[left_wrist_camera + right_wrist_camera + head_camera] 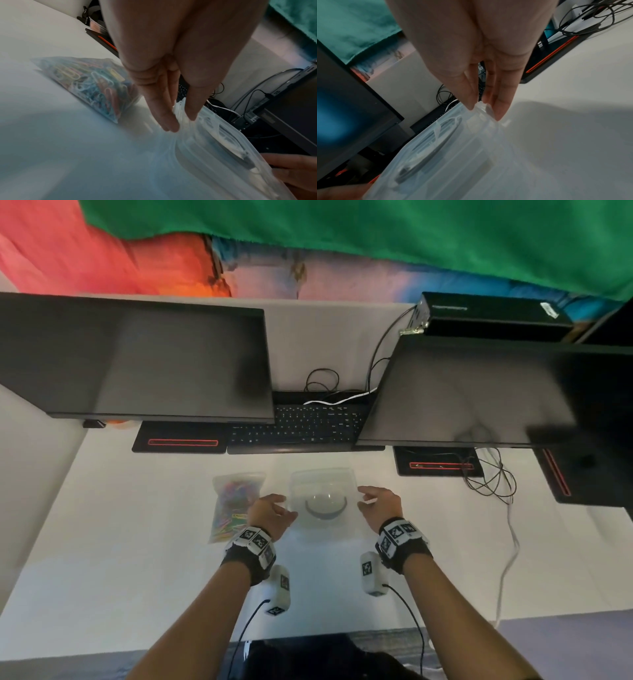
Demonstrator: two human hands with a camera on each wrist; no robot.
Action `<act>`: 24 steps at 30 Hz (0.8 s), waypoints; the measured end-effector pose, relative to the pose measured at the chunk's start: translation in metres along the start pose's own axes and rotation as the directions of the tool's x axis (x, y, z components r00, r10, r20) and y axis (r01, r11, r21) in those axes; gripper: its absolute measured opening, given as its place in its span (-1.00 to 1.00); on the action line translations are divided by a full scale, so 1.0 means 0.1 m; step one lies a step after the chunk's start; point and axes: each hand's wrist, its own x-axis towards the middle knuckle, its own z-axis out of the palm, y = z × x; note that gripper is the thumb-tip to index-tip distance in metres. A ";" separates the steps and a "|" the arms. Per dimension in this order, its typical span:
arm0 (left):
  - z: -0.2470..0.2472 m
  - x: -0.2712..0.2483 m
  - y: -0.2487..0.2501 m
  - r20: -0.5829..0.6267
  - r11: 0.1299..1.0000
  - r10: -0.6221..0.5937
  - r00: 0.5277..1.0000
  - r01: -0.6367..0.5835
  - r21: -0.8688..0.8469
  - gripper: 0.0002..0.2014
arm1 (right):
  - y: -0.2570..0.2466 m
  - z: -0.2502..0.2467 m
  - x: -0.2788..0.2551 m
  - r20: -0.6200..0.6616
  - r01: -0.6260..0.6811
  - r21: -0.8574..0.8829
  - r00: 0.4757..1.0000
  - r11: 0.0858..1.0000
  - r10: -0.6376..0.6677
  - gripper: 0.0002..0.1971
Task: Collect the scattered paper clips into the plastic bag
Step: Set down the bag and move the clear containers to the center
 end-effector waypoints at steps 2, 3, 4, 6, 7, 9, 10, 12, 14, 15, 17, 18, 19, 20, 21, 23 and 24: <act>-0.01 0.01 0.03 0.027 1.000 -0.009 1.000 0.010 -0.017 -0.50 | 0.04 -0.02 -0.01 0.012 -0.003 0.021 1.000 1.000 0.003 -0.66; -0.02 0.01 0.05 0.042 1.000 -0.004 0.999 0.004 -0.016 -0.49 | 0.06 -0.02 -0.01 0.020 -0.019 0.054 1.000 0.998 0.018 -0.67; -0.02 0.00 0.06 0.056 1.000 0.022 0.998 -0.021 -0.008 -0.47 | 0.08 -0.02 -0.02 0.029 -0.040 0.112 0.999 0.993 0.037 -0.68; -0.02 -0.03 0.05 0.073 0.997 0.068 0.995 -0.070 0.015 -0.42 | 0.10 -0.02 -0.03 0.050 -0.105 0.234 0.994 0.967 0.096 -0.68; 0.00 -0.04 0.05 0.069 0.996 0.084 0.994 -0.087 0.034 -0.43 | 0.10 -0.02 -0.04 0.047 -0.123 0.258 0.992 0.958 0.115 -0.68; 0.04 -0.04 0.05 0.067 0.989 0.111 0.992 -0.117 0.095 -0.43 | 0.10 -0.01 -0.05 0.012 -0.131 0.256 0.991 0.958 0.132 -0.70; 0.05 -0.05 0.07 0.067 0.983 0.126 0.990 -0.133 0.126 -0.43 | 0.12 0.00 -0.05 -0.011 -0.122 0.250 0.992 0.960 0.129 -0.71; 0.08 -0.07 0.12 0.053 0.969 0.156 0.986 -0.163 0.188 -0.44 | 0.14 0.02 -0.04 -0.035 -0.125 0.231 0.990 0.965 0.136 -0.72; 0.10 -0.08 0.16 0.025 0.962 0.160 0.987 -0.162 0.220 -0.47 | 0.16 0.01 -0.04 -0.030 -0.167 0.280 0.983 0.945 0.183 -0.73; 0.10 -0.09 0.19 0.006 0.965 0.139 0.990 -0.137 0.225 -0.49 | 0.15 0.00 -0.05 -0.023 -0.208 0.327 0.973 0.922 0.228 -0.72; 0.10 -0.08 0.21 -0.033 0.978 0.075 0.997 -0.067 0.195 -0.53 | 0.16 -0.03 -0.07 0.007 -0.281 0.438 0.951 0.854 0.310 -0.75; 0.10 -0.07 0.23 -0.044 0.981 0.058 0.997 -0.049 0.187 -0.54 | 0.16 -0.03 -0.08 0.015 -0.298 0.477 0.943 0.827 0.332 -0.81; 0.10 -0.08 0.25 -0.050 0.981 0.048 0.998 -0.037 0.192 -0.57 | 0.13 -0.04 -0.10 0.015 -0.310 0.479 0.938 0.821 0.346 -0.86; 0.11 -0.07 0.26 -0.051 0.979 0.048 0.998 -0.037 0.202 -0.61 | 0.13 -0.02 -0.10 0.002 -0.306 0.475 0.938 0.825 0.346 -0.90; 0.11 -0.08 0.29 -0.055 0.975 0.055 0.997 -0.042 0.217 -0.66 | 0.11 -0.02 -0.10 -0.011 -0.306 0.446 0.938 0.841 0.347 -0.93; 0.12 -0.11 0.32 -0.050 0.959 0.079 0.996 -0.063 0.276 -0.87 | 0.08 0.00 -0.10 -0.049 -0.284 0.361 0.945 0.888 0.322 -0.97; 0.12 -0.12 0.32 -0.047 0.946 0.102 0.994 -0.082 0.313 -0.88 | 0.08 0.02 -0.08 -0.074 -0.256 0.306 0.954 0.917 0.291 -0.95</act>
